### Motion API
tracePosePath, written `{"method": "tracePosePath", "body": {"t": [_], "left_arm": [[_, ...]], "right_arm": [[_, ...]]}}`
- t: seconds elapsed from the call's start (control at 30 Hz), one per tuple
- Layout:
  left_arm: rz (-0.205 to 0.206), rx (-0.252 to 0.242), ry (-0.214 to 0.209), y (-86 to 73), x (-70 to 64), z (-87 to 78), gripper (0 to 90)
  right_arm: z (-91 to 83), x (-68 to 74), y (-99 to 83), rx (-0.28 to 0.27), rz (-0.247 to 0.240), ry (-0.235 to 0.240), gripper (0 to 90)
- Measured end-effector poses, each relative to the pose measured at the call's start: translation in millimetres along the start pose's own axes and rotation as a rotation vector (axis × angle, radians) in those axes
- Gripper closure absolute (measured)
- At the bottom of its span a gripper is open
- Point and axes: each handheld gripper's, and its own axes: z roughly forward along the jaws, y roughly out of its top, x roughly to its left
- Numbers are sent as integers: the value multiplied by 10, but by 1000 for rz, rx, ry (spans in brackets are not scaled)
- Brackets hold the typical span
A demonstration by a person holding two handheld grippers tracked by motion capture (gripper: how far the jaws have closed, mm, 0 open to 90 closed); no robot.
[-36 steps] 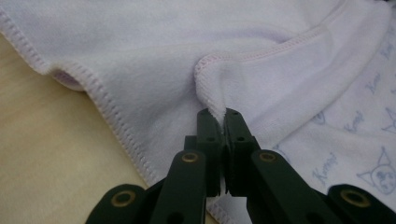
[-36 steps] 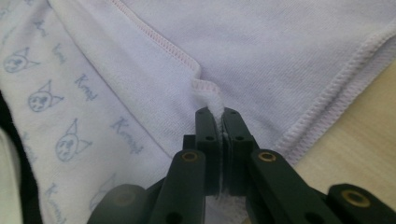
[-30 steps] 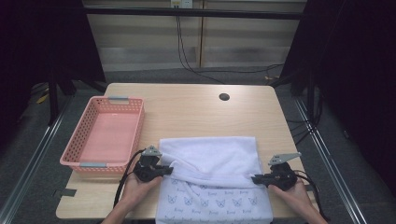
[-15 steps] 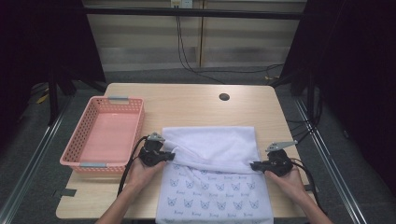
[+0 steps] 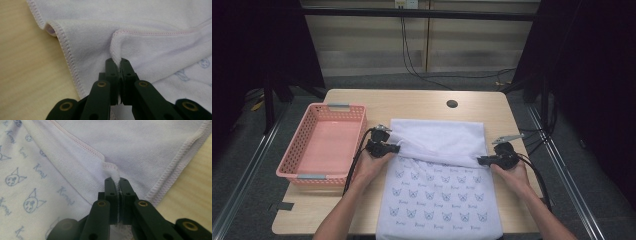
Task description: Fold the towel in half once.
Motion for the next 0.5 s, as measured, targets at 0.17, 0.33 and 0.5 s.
{"method": "tracePosePath", "body": {"t": [0.17, 0.33, 0.5], "left_arm": [[-43, -32, 14, 119, 111, 114, 871], [-55, -46, 19, 183, 217, 163, 871], [-65, -61, 33, 261, 301, 229, 871]], "right_arm": [[107, -122, 148, -9, 13, -22, 873], [207, -266, 269, -32, 51, -35, 874], [304, -381, 378, -60, 91, -55, 874]]}}
